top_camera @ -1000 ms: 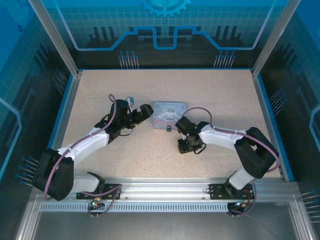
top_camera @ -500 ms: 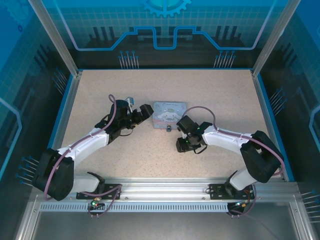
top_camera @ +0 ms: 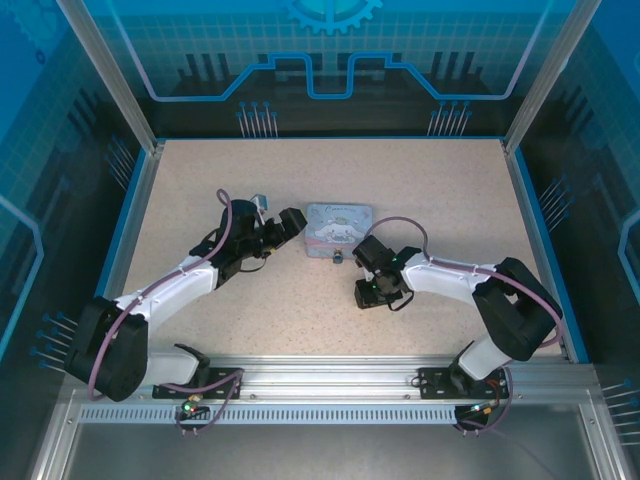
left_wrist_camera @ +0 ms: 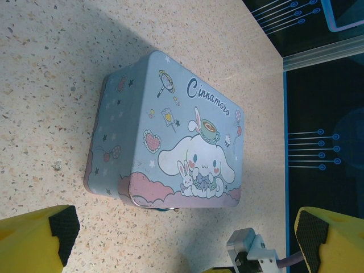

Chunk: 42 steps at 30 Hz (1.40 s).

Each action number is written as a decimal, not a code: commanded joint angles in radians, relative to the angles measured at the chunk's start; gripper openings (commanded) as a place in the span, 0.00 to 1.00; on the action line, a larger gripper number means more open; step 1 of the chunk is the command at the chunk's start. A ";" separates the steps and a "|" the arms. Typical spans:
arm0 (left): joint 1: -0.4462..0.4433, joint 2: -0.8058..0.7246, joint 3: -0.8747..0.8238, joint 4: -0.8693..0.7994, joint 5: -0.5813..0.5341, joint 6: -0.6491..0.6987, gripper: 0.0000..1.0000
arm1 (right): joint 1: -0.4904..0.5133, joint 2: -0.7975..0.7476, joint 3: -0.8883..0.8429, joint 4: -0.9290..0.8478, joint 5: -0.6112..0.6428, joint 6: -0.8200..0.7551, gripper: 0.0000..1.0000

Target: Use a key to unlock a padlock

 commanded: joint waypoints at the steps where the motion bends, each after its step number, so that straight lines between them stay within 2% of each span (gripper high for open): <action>1: 0.003 0.001 -0.005 0.016 0.022 -0.004 0.99 | 0.005 0.007 0.009 -0.001 0.026 0.028 0.34; 8: 0.000 0.001 -0.006 0.016 0.021 -0.004 0.99 | 0.002 -0.007 0.023 0.009 0.018 0.036 0.33; 16: 0.001 0.001 -0.006 0.016 0.022 -0.004 0.99 | 0.027 -0.032 0.054 0.014 -0.044 -0.058 0.32; 22: 0.000 -0.001 -0.006 0.013 0.020 -0.004 0.99 | 0.041 0.014 0.097 0.018 -0.085 -0.095 0.30; 31: 0.000 -0.007 -0.001 0.002 0.016 0.002 0.99 | 0.050 0.080 0.111 0.014 -0.078 -0.106 0.29; 42: 0.000 -0.001 -0.005 0.013 0.018 -0.002 0.99 | 0.047 0.052 0.029 0.012 -0.043 -0.097 0.29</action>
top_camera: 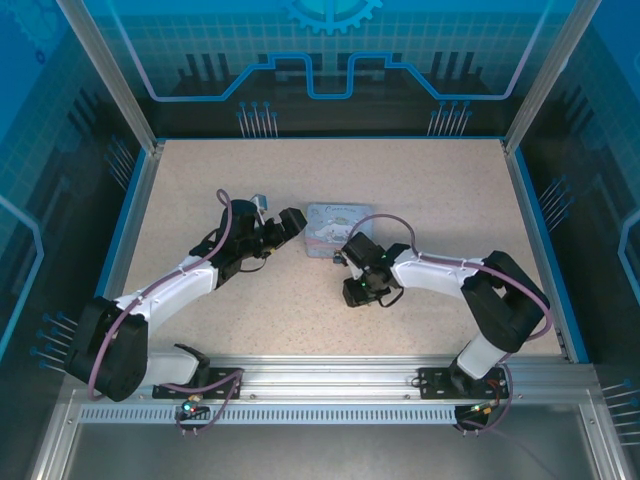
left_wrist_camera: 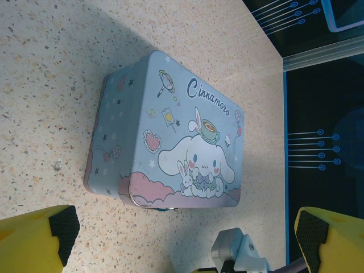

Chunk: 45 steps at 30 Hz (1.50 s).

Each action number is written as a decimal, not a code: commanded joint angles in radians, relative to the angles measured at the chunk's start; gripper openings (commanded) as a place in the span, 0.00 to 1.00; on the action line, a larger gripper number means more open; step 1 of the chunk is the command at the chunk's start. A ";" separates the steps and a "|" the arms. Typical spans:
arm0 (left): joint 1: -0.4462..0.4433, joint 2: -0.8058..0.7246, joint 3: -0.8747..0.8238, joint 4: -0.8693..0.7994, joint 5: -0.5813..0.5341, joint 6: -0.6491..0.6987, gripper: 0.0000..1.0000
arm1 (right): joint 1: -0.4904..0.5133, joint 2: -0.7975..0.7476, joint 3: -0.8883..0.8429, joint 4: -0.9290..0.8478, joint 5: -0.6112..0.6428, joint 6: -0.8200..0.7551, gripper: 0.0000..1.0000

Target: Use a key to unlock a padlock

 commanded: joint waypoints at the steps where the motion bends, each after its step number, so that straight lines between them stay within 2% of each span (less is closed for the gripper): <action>1: 0.000 0.001 -0.004 0.014 0.018 -0.001 0.99 | 0.009 -0.020 -0.038 -0.018 0.015 -0.006 0.29; 18: 0.000 0.003 -0.017 0.029 0.019 -0.012 0.99 | 0.013 -0.147 -0.073 -0.083 0.029 -0.007 0.29; 22: 0.000 0.008 -0.018 0.036 0.019 -0.015 0.99 | 0.010 -0.194 -0.064 -0.107 0.080 0.002 0.30; 37: -0.001 0.009 -0.018 0.038 0.020 -0.017 0.99 | 0.015 -0.055 -0.063 -0.113 0.133 -0.027 0.32; 45: -0.001 0.012 -0.014 0.040 0.019 -0.018 0.99 | 0.055 -0.014 -0.049 -0.136 0.167 -0.020 0.24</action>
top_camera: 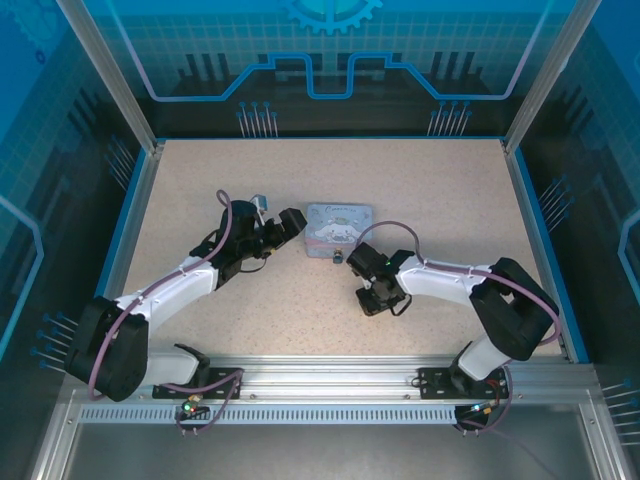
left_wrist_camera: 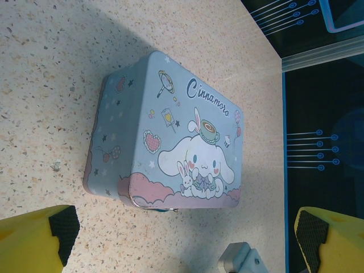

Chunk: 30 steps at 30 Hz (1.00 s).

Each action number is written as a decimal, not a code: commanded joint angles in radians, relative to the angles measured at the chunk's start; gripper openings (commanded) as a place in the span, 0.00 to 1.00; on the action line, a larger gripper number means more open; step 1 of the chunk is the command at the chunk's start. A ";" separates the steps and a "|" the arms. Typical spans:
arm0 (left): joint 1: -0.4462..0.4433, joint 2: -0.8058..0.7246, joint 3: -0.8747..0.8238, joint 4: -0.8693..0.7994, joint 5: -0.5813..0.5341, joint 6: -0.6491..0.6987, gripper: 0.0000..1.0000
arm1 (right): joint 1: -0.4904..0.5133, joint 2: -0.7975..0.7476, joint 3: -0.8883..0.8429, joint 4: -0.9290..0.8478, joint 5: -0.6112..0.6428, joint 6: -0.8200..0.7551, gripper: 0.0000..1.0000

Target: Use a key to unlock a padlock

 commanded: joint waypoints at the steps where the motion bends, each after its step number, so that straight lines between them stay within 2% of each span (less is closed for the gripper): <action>1: -0.001 0.012 -0.004 0.025 0.019 -0.017 0.99 | 0.029 0.043 0.003 -0.025 0.007 0.005 0.20; 4: -0.001 0.017 -0.006 0.029 0.020 -0.021 0.99 | 0.042 0.038 0.003 -0.025 0.009 0.017 0.00; 9: -0.001 0.018 0.000 0.027 0.028 -0.022 0.99 | 0.024 -0.047 0.022 -0.028 -0.026 0.023 0.00; 15: -0.001 0.009 0.012 0.019 0.036 -0.018 0.99 | -0.078 -0.216 0.039 0.037 -0.251 0.014 0.00; 19: -0.002 0.007 0.017 0.016 0.051 -0.021 0.99 | -0.145 -0.264 0.042 0.059 -0.339 0.038 0.00; 30: -0.008 0.001 0.031 0.012 0.058 -0.029 0.99 | -0.163 -0.263 -0.044 0.094 -0.367 0.085 0.00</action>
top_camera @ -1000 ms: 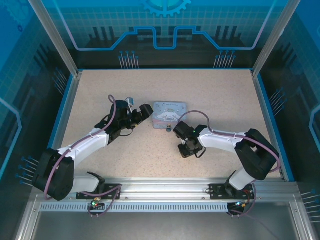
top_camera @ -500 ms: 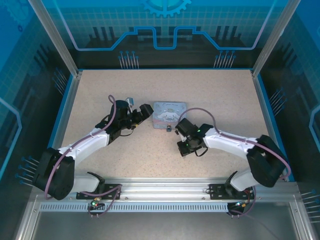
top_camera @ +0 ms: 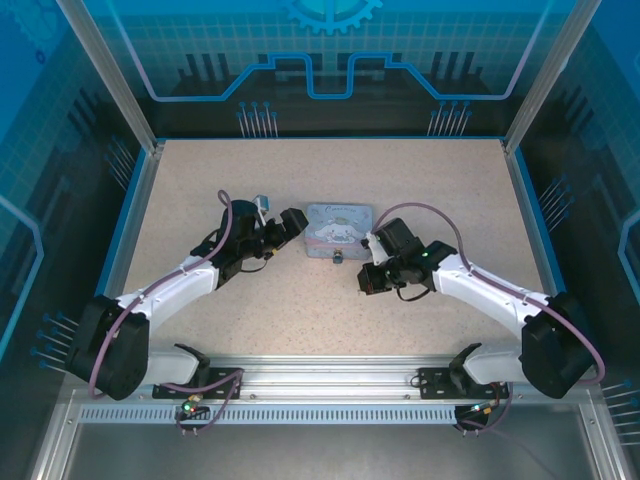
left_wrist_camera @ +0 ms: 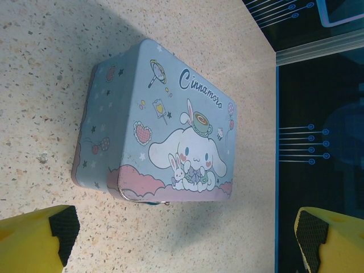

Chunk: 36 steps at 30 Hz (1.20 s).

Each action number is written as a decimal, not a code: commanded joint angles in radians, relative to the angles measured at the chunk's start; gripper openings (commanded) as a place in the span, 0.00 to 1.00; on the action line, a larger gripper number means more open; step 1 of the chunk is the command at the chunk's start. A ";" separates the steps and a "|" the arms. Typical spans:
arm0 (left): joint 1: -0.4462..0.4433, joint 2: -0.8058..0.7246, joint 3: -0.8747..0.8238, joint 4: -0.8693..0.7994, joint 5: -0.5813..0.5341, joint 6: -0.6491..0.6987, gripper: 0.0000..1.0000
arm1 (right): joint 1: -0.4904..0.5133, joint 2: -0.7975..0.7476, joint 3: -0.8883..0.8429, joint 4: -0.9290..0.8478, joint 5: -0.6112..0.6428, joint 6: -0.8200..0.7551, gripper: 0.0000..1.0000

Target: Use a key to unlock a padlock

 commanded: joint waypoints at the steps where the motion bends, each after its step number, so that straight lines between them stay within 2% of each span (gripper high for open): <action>1: -0.008 -0.007 0.024 0.009 0.020 -0.008 0.99 | -0.006 0.011 -0.059 0.025 -0.043 0.027 0.04; 2: -0.008 -0.005 0.023 0.014 0.018 -0.008 0.99 | -0.006 0.022 -0.071 0.031 -0.032 0.035 0.26; 3: -0.008 -0.003 0.021 0.016 0.018 -0.010 0.99 | -0.006 0.028 -0.082 0.036 -0.018 0.037 0.44; 4: -0.010 -0.001 0.019 0.017 0.018 -0.012 0.99 | -0.006 0.031 -0.089 0.042 0.001 0.041 0.55; 5: -0.010 0.002 0.019 0.017 0.017 -0.012 0.99 | -0.006 0.033 -0.097 0.042 0.027 0.044 0.57; 12: -0.013 0.007 0.020 0.019 0.011 -0.013 0.99 | -0.006 0.048 -0.092 0.024 0.090 0.041 0.56; 20: -0.014 0.021 0.021 0.026 0.009 -0.015 0.99 | 0.028 0.105 -0.057 -0.114 0.245 0.094 0.49; 28: -0.015 0.038 0.022 0.038 0.012 -0.019 0.99 | 0.114 0.138 -0.052 -0.104 0.272 0.159 0.48; 36: -0.016 0.045 0.023 0.042 0.015 -0.015 0.99 | 0.151 0.204 -0.038 -0.088 0.290 0.178 0.45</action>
